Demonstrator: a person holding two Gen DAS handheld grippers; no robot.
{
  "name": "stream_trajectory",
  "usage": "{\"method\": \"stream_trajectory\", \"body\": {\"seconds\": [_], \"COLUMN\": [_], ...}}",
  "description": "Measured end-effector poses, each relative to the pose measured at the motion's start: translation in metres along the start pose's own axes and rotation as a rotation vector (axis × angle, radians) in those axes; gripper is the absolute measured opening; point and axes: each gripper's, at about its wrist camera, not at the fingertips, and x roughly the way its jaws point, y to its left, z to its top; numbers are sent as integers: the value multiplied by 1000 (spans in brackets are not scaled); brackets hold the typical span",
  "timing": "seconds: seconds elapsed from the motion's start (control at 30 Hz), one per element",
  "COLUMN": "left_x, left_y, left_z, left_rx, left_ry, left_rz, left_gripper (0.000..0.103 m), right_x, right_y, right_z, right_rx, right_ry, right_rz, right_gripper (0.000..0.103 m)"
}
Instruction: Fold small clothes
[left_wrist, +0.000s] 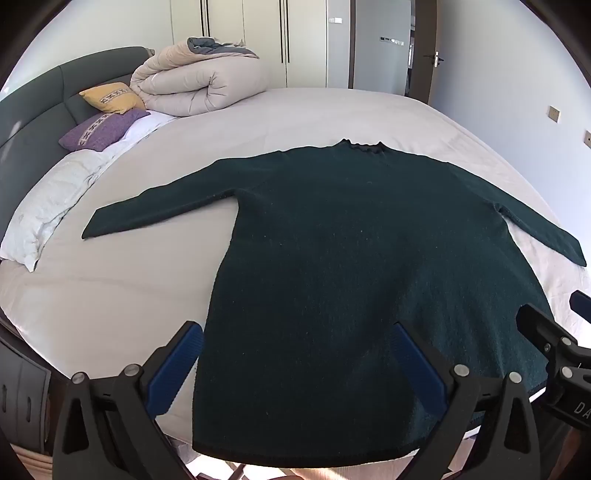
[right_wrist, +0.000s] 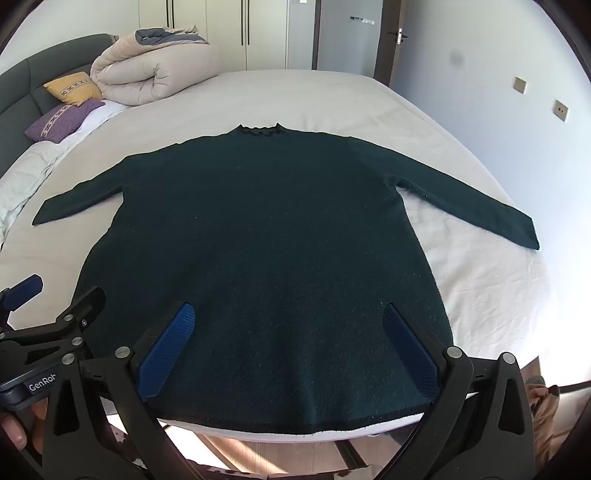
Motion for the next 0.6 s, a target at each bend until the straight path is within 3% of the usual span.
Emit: {"method": "stream_trajectory", "body": {"seconds": [0.6], "left_x": [-4], "left_y": [2], "left_z": [1], "left_rx": [-8], "left_ry": [-2], "left_rz": [-2], "left_gripper": [103], "right_x": [-2], "right_y": [0], "right_z": [-1], "right_rx": [2], "right_ry": [-4], "right_rz": [3], "right_gripper": [103]}}
